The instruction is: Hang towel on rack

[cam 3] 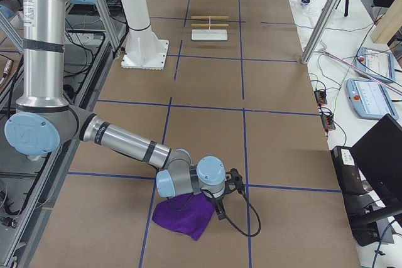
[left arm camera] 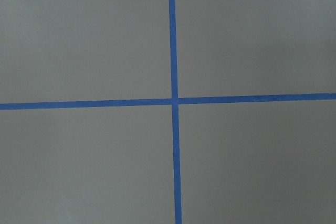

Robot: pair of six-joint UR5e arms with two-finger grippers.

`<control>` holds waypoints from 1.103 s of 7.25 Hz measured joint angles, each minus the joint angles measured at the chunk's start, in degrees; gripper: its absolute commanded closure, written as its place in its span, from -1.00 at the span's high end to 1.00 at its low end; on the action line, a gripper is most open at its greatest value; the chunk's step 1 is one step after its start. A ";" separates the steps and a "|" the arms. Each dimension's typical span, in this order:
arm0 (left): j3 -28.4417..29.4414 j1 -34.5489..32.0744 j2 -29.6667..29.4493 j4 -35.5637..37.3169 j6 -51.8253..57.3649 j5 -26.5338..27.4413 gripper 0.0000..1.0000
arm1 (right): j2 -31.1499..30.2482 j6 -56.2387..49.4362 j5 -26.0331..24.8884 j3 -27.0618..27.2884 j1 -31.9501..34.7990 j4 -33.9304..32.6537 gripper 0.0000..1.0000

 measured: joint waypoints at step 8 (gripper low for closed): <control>-0.19 0.00 -0.06 -0.09 0.09 -0.03 1.00 | -0.56 -3.17 -0.07 -7.08 -3.58 0.58 0.48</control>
